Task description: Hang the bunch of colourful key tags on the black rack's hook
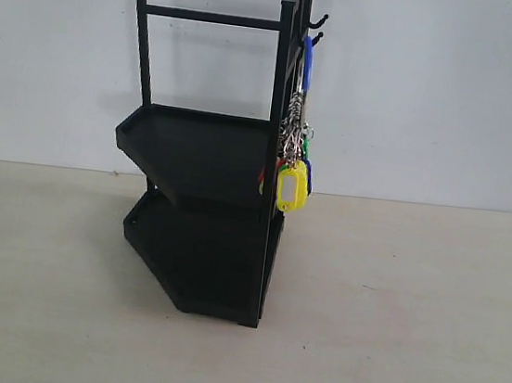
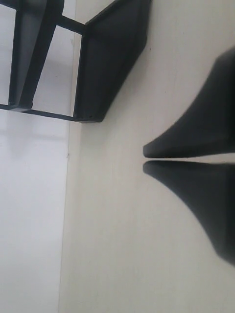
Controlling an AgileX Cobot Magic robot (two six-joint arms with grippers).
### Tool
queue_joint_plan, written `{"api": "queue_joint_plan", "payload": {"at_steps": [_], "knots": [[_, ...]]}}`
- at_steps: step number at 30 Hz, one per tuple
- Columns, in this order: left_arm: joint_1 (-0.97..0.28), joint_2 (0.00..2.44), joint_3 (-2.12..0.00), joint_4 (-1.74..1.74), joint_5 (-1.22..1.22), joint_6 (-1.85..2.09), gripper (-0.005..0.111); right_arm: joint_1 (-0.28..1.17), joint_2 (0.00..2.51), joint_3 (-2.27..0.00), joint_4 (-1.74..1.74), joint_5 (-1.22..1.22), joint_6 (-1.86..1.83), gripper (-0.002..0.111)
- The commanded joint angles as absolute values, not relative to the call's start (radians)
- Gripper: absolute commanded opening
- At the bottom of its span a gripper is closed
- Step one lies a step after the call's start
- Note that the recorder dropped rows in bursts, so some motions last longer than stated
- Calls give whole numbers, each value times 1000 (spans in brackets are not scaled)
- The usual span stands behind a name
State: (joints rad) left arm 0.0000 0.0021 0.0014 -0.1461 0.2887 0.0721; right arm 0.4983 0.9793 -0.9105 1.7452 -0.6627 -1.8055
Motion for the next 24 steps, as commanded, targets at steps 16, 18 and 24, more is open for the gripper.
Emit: {"api": "queue_joint_plan", "payload": {"at_steps": [16,18,24], "knots": [[-1,0,0,-141,284,75,4,499,799,-513,1744,-391,-1756,0],[-1,0,0,-141,284,75,4,499,799,-513,1744,-389,-1733,0],[-1,0,0,-141,284,75,4,499,799,-513,1744,-389,-1736,0]]}}
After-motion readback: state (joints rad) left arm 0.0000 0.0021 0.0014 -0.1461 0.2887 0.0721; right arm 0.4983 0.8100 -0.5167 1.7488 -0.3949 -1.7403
